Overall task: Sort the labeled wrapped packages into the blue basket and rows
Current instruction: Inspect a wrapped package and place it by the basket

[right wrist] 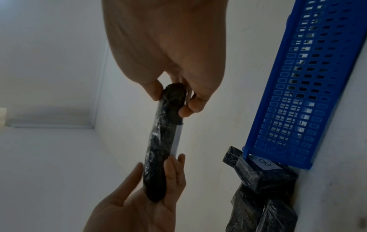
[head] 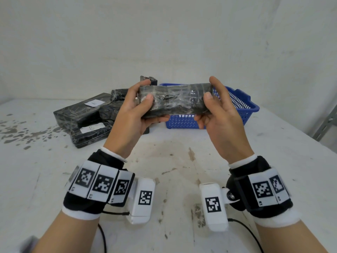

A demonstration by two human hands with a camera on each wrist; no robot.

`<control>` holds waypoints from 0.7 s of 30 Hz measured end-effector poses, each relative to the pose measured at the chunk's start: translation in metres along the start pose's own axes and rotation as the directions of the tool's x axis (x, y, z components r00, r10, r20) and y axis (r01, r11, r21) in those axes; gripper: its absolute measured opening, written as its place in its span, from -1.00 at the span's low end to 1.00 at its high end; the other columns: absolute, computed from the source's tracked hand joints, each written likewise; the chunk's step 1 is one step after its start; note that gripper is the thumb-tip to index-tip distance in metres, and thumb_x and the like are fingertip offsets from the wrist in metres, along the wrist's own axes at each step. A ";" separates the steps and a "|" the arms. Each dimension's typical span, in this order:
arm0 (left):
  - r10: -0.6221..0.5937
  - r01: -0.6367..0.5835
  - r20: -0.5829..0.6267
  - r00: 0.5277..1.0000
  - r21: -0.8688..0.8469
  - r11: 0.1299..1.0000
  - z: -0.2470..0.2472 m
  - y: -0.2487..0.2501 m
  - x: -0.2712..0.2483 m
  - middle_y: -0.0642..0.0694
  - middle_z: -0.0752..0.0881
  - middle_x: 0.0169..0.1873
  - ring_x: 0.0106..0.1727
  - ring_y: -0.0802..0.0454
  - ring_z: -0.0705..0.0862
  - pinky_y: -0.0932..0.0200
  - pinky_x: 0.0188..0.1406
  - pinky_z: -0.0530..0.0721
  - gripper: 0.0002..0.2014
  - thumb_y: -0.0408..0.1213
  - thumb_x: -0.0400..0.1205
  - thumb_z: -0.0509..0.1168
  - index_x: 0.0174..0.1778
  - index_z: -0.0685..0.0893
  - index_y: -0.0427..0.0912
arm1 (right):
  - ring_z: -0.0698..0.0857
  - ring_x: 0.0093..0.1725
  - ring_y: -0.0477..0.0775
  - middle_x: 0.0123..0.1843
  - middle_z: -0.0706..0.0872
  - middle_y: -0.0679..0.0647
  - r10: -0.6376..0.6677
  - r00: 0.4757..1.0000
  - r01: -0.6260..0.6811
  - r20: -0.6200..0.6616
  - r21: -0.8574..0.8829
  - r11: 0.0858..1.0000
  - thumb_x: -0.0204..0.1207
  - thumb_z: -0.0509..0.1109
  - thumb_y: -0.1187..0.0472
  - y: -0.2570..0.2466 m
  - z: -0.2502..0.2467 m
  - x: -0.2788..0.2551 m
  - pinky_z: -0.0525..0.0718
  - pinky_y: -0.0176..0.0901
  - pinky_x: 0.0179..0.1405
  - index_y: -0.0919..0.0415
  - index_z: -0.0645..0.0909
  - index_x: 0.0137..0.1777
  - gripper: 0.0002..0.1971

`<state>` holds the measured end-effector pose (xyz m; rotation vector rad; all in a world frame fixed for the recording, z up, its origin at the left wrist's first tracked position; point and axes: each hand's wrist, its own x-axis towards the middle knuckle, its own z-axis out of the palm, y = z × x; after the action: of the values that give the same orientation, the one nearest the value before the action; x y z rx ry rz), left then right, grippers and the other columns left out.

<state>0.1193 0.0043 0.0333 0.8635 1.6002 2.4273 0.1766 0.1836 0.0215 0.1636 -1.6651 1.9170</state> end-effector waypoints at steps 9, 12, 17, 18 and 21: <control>0.075 -0.071 -0.017 0.997 0.184 0.980 0.003 -0.004 -0.004 -0.11 0.66 0.20 -0.06 -0.05 0.80 0.08 -0.05 0.79 -0.42 -0.22 0.50 0.39 0.45 0.38 -0.07 | 0.62 -0.24 -0.13 0.09 0.69 -0.01 -0.003 1.000 0.004 0.012 -0.104 0.995 0.67 0.41 0.17 -0.001 0.008 -0.007 0.59 -0.31 -0.26 0.01 0.37 0.58 -0.49; 0.076 -0.055 -0.074 0.994 0.261 0.964 0.002 -0.006 -0.004 -0.05 0.71 -0.01 -0.29 0.04 0.72 0.15 -0.34 0.74 -0.46 -0.26 0.56 0.42 0.44 0.39 -0.06 | 0.75 -0.02 -0.18 0.24 0.69 0.01 -0.030 0.999 0.033 0.022 -0.145 0.989 0.60 0.49 0.15 0.001 0.010 -0.009 0.70 -0.29 -0.03 -0.03 0.33 0.57 -0.41; 0.049 -0.028 -0.062 0.997 0.307 0.951 0.001 -0.006 -0.004 -0.10 0.74 -0.15 -0.40 0.05 0.65 0.11 -0.49 0.61 -0.57 -0.11 0.47 0.46 0.18 0.51 -0.14 | 0.75 0.28 0.03 0.41 0.63 0.14 -0.044 0.999 0.047 0.027 -0.147 0.988 0.48 0.59 0.17 0.000 0.013 -0.011 0.75 -0.09 0.21 -0.07 0.32 0.54 -0.30; 0.058 -0.038 -0.054 0.997 0.314 0.949 0.002 -0.005 -0.004 -0.10 0.74 -0.16 -0.39 0.04 0.66 0.10 -0.48 0.64 -0.63 -0.14 0.49 0.45 0.12 0.50 -0.13 | 0.76 0.27 0.03 0.39 0.63 0.12 -0.054 0.998 0.055 0.016 -0.145 0.988 0.45 0.61 0.17 -0.001 0.014 -0.012 0.75 -0.11 0.19 -0.06 0.32 0.52 -0.29; 0.076 -0.059 -0.047 0.996 0.299 0.953 0.004 -0.006 -0.004 -0.10 0.73 -0.16 -0.35 0.01 0.67 0.08 -0.42 0.71 -0.69 -0.18 0.53 0.44 0.08 0.48 -0.11 | 0.78 0.23 0.04 0.35 0.66 0.14 -0.076 0.997 0.075 0.001 -0.129 0.989 0.46 0.60 0.22 -0.001 0.015 -0.012 0.76 -0.10 0.19 -0.04 0.33 0.48 -0.32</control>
<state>0.1238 0.0091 0.0273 0.9106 2.0269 2.3091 0.1827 0.1653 0.0203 0.1689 -1.7488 1.7474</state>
